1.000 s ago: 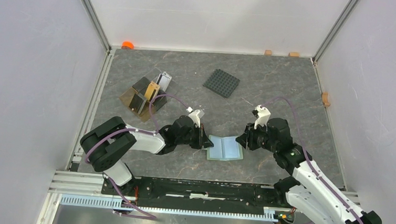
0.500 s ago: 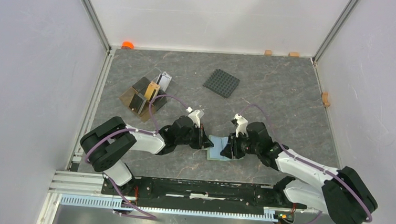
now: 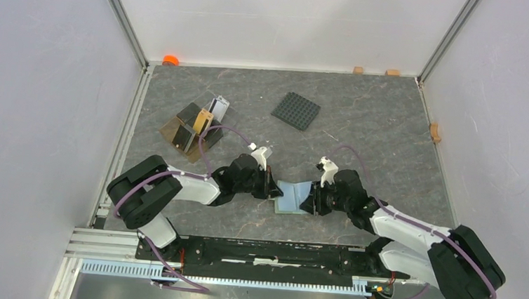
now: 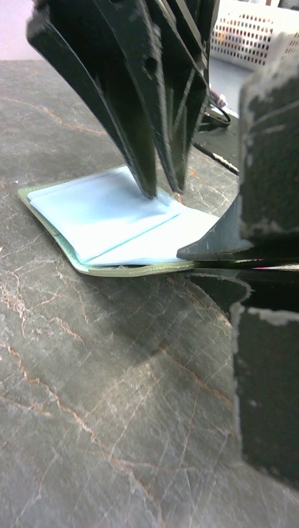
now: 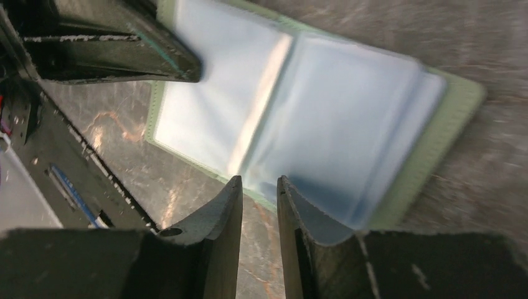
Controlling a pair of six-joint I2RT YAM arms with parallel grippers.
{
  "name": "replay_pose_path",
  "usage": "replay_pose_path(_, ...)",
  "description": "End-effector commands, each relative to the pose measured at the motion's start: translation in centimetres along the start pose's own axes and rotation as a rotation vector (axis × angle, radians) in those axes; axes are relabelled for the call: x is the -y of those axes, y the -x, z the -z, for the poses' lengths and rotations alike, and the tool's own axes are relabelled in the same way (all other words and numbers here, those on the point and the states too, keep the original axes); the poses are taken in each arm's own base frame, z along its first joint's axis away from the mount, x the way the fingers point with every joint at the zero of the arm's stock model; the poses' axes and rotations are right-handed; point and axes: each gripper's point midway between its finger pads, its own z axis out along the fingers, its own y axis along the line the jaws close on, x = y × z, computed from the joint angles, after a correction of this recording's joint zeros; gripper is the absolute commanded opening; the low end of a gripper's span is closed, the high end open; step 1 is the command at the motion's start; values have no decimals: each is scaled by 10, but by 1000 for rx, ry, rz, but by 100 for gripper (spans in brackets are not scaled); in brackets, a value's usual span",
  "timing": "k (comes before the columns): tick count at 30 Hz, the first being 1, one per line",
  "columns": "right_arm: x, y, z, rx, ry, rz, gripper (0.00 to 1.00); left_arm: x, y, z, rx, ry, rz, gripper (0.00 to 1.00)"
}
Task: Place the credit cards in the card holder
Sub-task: Open the card holder at the center of the board.
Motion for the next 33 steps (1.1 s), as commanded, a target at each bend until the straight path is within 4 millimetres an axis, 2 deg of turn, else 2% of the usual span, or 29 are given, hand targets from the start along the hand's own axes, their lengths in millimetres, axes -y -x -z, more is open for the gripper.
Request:
replay_pose_path(1,33,-3,12,35,-133,-40,33,-22,-4,1,-27,62,-81,2)
replay_pose_path(6,43,8,21,66,-161,-42,33,-28,-5,0,-61,85,-124,5)
replay_pose_path(8,43,11,23,69,-154,-34,33,-26,1,1,-46,79,-123,14)
replay_pose_path(12,36,22,31,95,-142,-7,35,-25,19,12,-7,140,-153,43)
replay_pose_path(18,30,50,48,160,-175,60,37,-35,55,57,67,355,-221,73)
replay_pose_path(24,24,63,55,192,-165,95,39,-11,100,113,185,415,-264,91)
replay_pose_path(26,22,64,55,197,-157,104,40,-19,122,140,240,507,-232,97)
replay_pose_path(30,17,66,55,213,-123,119,43,-67,162,193,317,761,-98,100)
replay_pose_path(33,13,66,54,223,-99,120,46,-100,183,210,329,868,-19,100)
